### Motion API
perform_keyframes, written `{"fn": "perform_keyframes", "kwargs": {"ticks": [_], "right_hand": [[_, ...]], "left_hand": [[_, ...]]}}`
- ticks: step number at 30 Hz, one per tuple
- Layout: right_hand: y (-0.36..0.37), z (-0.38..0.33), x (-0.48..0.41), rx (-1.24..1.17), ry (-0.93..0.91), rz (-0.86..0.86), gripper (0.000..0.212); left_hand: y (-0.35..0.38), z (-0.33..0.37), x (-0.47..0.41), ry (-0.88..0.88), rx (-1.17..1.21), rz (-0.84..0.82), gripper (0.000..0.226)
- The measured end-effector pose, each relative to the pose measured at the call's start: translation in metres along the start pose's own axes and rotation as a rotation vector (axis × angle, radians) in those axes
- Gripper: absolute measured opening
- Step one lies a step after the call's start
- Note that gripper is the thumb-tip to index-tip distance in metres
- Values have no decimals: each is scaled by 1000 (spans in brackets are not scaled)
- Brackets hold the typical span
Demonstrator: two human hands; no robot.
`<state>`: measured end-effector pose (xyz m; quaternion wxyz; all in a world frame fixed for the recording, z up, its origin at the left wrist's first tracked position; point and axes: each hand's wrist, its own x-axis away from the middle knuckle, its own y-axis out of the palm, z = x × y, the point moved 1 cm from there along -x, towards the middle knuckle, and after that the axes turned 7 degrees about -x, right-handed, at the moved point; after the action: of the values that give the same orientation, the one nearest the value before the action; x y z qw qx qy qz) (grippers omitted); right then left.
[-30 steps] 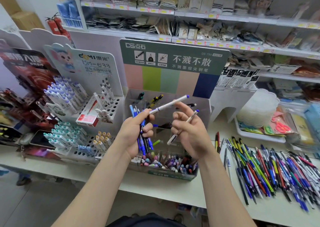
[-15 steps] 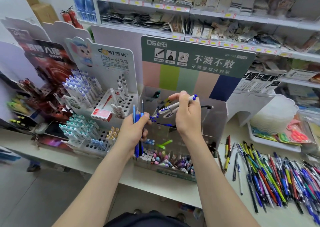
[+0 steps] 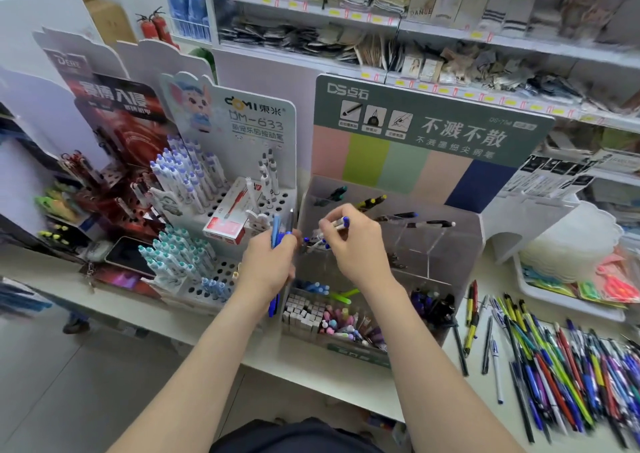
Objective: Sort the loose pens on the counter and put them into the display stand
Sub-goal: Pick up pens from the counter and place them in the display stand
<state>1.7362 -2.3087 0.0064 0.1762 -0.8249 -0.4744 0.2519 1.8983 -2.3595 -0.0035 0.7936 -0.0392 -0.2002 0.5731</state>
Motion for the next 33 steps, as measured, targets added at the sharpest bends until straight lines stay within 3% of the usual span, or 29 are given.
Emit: {"fn": "perform_keyframes", "kwargs": {"ticks": [2,4,8,11,15,18,20,26,30,33], "right_hand": [[8,6,-1,152,-42,-31,10],[10,7,2,192,-45,42,13],[0,-2,17,77,138,199,20],[7,-4,23,139,262,-17,53],[17,-8,12,126,243,-233,72],[23,-7,3,88,158,-264,70],[27,-4,2,52,130,-173,70],[24,3,9,6,55,-117,48],[12,-1,24,-168,135,155,30],[1,-8,27,-477,258,60,15]], "left_hand": [[1,4,2,-7,33,-104,16],[2,8,4,-8,42,-169,16],[-1,3,-3,0,65,-97,22],[-2,-4,-7,-11,39,6,22],[-2,-5,-6,-25,27,-107,23],[-4,-7,-5,3,-18,-93,22],[-5,-8,-5,23,-39,-25,28],[-9,-7,-3,45,-8,-5,24],[-6,4,8,101,151,-165,14],[0,12,14,129,237,-389,9]]}}
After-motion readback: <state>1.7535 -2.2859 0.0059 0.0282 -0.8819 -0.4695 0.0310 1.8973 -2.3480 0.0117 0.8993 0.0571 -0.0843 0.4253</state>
